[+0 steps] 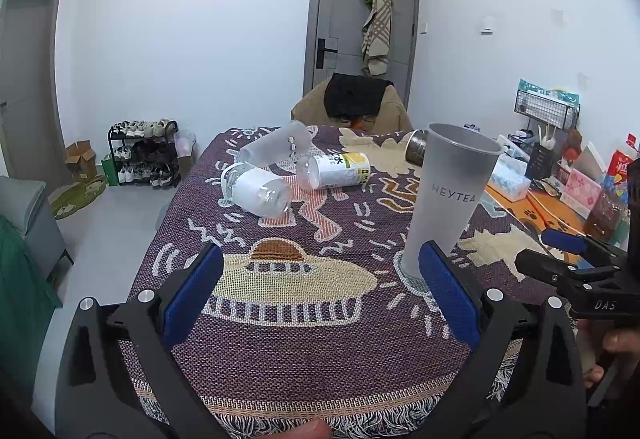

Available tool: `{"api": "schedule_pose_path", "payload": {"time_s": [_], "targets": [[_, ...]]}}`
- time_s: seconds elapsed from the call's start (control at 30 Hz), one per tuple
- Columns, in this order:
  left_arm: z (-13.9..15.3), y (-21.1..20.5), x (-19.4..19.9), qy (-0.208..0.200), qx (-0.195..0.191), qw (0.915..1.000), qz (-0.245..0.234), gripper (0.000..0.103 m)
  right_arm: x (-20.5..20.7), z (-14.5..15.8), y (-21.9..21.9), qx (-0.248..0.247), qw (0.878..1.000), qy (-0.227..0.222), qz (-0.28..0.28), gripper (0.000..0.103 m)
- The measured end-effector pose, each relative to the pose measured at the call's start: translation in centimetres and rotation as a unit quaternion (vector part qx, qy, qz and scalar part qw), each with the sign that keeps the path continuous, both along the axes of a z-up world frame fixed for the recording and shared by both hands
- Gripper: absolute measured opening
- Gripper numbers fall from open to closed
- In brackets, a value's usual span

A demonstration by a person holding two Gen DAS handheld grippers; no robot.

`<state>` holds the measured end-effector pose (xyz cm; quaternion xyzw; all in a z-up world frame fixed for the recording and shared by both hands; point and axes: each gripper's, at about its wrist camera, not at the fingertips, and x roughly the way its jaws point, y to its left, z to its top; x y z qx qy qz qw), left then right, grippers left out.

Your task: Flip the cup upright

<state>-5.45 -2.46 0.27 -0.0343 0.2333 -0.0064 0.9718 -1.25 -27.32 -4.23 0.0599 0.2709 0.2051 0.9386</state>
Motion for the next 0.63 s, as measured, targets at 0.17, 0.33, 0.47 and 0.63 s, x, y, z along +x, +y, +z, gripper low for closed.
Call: {"api": "schedule_pose_path", "payload": {"time_s": [0.17, 0.33, 0.47, 0.63], "targets": [[-0.1, 0.4, -0.1, -0.005, 0.002, 1.0, 0.002, 0.097, 0.2, -0.1, 0.2, -0.001, 1.0, 0.004, 0.001, 0.095], [-0.1, 0.5, 0.0, -0.012, 0.009, 0.9999, 0.003, 0.097, 0.6, -0.5, 0.6, -0.002, 1.0, 0.012, 0.005, 0.095], [-0.4, 1.1, 0.5, -0.002, -0.005, 1.0, -0.003, 0.097, 1.4, -0.7, 1.2, -0.004, 1.0, 0.018, 0.013, 0.095], [-1.3, 2.4, 1.6, 0.015, -0.02, 0.9997, 0.001, 0.097, 4.4, -1.3, 3.1, -0.031, 0.998, 0.039, 0.023, 0.095]]}}
